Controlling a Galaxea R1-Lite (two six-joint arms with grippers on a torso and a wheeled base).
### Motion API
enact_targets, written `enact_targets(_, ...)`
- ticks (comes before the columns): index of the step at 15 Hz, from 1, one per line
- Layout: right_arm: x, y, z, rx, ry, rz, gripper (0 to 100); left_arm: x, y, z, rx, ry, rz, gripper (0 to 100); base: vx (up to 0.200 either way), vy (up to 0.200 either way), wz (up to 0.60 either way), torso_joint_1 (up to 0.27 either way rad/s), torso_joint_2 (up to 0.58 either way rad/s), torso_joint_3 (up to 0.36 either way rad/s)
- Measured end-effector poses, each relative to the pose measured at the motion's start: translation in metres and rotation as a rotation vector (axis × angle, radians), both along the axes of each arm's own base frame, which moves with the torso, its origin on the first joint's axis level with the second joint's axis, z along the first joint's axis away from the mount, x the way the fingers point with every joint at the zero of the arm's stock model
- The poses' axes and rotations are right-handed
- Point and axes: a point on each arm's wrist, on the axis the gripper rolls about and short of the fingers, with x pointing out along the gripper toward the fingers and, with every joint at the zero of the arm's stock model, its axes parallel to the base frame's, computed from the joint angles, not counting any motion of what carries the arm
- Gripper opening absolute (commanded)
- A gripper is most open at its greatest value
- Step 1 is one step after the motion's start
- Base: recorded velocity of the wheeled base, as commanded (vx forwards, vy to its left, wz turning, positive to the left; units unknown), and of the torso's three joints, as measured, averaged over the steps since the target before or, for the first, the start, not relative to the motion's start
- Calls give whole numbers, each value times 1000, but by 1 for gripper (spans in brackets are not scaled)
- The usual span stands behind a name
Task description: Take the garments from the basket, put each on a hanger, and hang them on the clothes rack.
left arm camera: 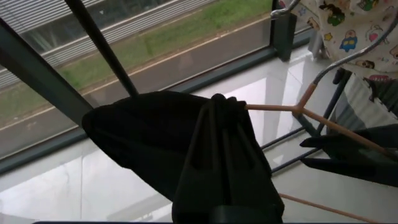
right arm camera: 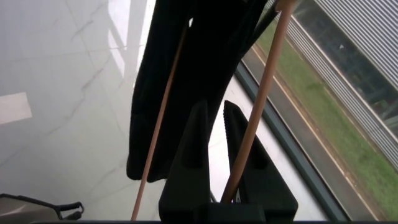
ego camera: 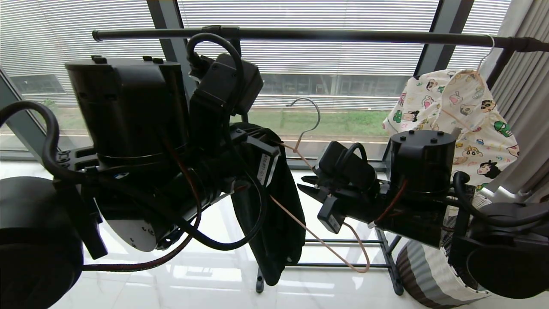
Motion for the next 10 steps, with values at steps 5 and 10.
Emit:
enact_targets(5,6,5,-10,-20,18,-7,0,-13,2,4,-45,7,-27,0,0,0,0,0,0,0)
enact_targets(10,13,5,-9,-17,9,-33,0,-24,1,5,-45,5,-58,100,0,0,0,0,0,0)
